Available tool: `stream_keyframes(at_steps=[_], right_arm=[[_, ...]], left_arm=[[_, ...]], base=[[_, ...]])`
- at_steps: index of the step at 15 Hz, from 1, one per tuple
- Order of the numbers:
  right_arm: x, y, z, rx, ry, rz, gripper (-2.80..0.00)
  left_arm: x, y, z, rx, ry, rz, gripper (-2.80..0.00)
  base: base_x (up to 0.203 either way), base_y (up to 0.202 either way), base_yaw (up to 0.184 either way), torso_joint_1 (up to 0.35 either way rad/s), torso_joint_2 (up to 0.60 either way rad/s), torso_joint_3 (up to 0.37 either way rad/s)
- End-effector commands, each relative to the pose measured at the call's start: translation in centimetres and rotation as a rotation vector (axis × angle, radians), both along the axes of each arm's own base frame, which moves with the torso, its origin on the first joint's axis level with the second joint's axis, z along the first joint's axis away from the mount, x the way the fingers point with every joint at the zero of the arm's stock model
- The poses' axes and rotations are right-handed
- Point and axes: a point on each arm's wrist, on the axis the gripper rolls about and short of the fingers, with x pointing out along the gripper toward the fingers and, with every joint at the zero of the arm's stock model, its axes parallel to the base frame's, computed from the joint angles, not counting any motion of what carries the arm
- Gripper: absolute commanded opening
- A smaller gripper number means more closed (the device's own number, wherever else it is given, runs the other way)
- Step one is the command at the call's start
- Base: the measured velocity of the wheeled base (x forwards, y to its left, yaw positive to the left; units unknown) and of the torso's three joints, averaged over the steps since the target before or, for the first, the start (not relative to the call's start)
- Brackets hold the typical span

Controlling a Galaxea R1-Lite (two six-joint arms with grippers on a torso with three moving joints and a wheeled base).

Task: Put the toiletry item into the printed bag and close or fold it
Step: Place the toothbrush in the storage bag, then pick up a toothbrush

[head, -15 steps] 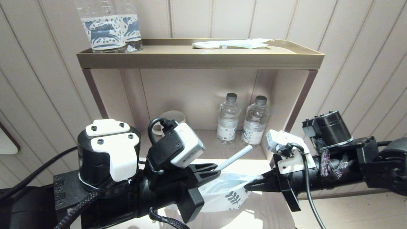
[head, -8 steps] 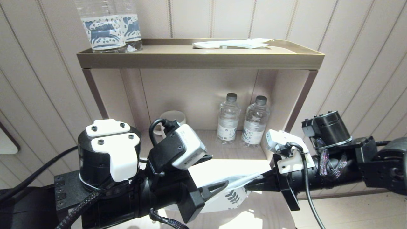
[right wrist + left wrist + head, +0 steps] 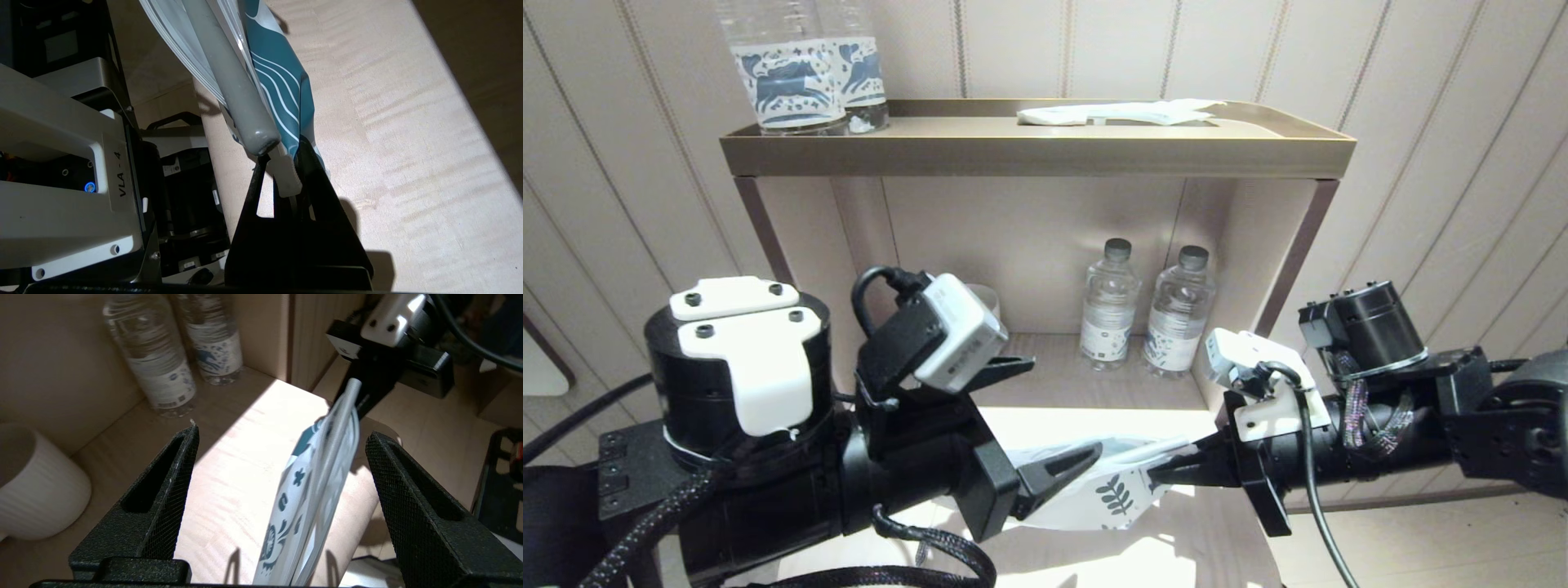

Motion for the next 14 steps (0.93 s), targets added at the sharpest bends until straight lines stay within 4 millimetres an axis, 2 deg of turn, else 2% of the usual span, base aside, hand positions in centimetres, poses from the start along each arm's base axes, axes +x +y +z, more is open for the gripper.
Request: stream_keyframes(at_steps=[1, 4, 6, 7, 11, 14], right_arm=[[0.2, -0.3, 0.2, -0.003, -0.008, -0.020, -2.80], [0.1, -0.6, 0.8, -0.004, -0.032, -0.041, -2.80], [0.1, -1.2, 1.3, 0.004, -0.050, -0.060, -2.80], [0.1, -1.3, 1.6, 0.007, -0.059, -0.067, -2.80], [0.7, -2.3, 2.0, 0.011, -0.072, -0.109, -2.80], [0.9, -2.8, 2.2, 0.013, -0.080, -0.127, -2.80]], left_arm=[[0.5, 2.2, 1.5, -0.062, 0.005, 0.088, 0.00], [0.7, 4.5, 1.4, -0.048, 0.084, 0.186, 0.00], [0.0, 5.6, 1.1, -0.011, 0.161, 0.237, 0.00], [-0.6, 6.2, 1.0, 0.006, 0.185, 0.286, -2.80], [-2.5, 8.3, 0.3, 0.048, 0.296, 0.392, -2.80], [-3.0, 9.0, 0.3, 0.024, 0.371, 0.435, -2.80]], base=[[0.000, 0.000, 0.000, 0.000, 0.00, 0.000], [0.000, 0.000, 0.000, 0.000, 0.00, 0.000], [0.000, 0.000, 0.000, 0.000, 0.00, 0.000], [0.000, 0.000, 0.000, 0.000, 0.00, 0.000], [0.000, 0.000, 0.000, 0.000, 0.00, 0.000], [0.000, 0.000, 0.000, 0.000, 0.00, 0.000]])
